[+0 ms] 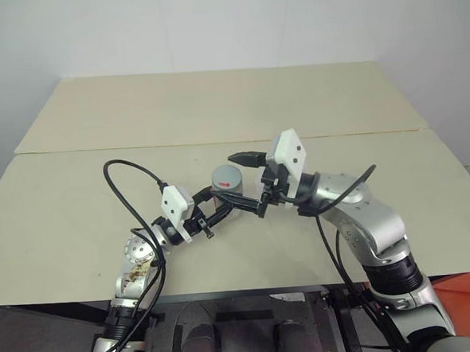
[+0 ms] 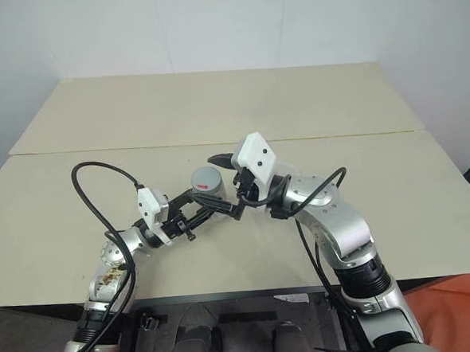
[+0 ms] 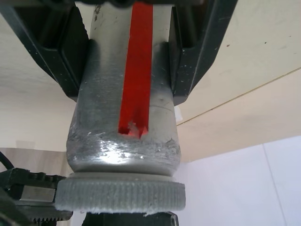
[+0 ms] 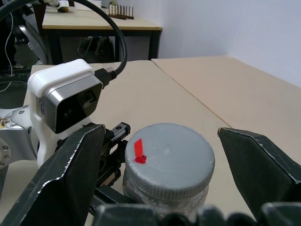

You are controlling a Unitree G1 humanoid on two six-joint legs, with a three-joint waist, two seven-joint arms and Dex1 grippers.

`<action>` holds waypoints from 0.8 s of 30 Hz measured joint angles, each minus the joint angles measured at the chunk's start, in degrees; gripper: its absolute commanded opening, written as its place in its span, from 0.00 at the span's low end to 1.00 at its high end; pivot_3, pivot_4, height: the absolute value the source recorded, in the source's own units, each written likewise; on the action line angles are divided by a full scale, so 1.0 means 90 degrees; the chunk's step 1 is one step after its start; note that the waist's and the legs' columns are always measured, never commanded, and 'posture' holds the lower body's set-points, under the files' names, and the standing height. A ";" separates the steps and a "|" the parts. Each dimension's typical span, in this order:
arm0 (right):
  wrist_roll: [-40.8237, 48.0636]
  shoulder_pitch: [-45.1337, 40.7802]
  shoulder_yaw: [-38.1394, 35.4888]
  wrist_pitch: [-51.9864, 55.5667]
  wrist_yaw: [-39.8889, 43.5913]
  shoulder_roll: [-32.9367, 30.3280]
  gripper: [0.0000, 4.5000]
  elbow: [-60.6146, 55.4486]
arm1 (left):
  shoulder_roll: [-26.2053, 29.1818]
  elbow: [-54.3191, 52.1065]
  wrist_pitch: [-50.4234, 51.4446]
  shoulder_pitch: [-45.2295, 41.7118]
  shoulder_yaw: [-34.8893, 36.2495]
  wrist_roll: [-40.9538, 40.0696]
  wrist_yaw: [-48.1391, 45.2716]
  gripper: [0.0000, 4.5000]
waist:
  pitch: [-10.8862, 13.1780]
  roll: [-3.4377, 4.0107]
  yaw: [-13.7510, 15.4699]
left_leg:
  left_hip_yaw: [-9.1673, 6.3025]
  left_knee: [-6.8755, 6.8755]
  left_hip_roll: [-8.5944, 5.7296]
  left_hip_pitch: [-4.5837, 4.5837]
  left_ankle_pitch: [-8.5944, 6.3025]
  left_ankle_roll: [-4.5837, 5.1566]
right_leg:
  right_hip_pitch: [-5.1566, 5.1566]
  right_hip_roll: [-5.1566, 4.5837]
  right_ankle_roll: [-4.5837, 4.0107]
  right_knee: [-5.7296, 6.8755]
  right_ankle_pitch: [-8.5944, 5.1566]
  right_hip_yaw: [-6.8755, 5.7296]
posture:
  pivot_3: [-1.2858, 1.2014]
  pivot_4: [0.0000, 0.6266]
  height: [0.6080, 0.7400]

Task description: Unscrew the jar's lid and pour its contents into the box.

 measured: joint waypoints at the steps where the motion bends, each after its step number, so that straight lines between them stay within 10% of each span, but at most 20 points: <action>1: 0.0000 0.0000 0.0010 0.0000 0.0000 0.0003 0.99 0.0007 | -0.0002 0.0000 -0.0006 0.0000 -0.0007 0.0001 0.0000 0.42 | 0.0000 0.0000 -0.0001 | 0.0000 0.0000 0.0000 0.0000 0.0000 0.0000 | 0.0000 0.0000 0.0000 0.0000 0.0000 0.0000 | 0.52 0.24 1.00; 7: -0.0059 0.0000 0.0095 0.0000 -0.0001 0.0040 0.99 0.0033 | -0.0017 0.0000 -0.0106 0.0000 -0.0038 0.0001 0.0001 0.42 | 0.0000 0.0000 0.0000 | 0.0000 0.0000 0.0000 0.0000 0.0000 0.0000 | 0.0000 0.0000 0.0000 0.0000 0.0000 0.0000 | 0.52 0.24 1.00; 14: -0.0113 0.0001 0.0092 0.0000 -0.0009 0.0029 0.61 0.0050 | -0.0026 0.0000 -0.0120 0.0006 -0.0093 0.0002 0.0000 0.42 | 0.0000 0.0000 0.0000 | 0.0001 0.0000 0.0000 0.0000 0.0000 0.0000 | 0.0000 0.0000 0.0000 0.0000 0.0000 0.0000 | 0.52 0.24 1.00; 24: -0.0116 0.0001 0.0093 0.0001 -0.0014 0.0031 0.61 0.0051 | -0.0017 0.0000 -0.0120 0.0007 -0.0097 0.0002 -0.0016 0.42 | 0.0000 0.0000 0.0000 | 0.0000 0.0000 0.0000 0.0000 0.0000 0.0000 | 0.0000 0.0000 0.0000 0.0000 0.0000 0.0000 | 0.52 0.24 1.00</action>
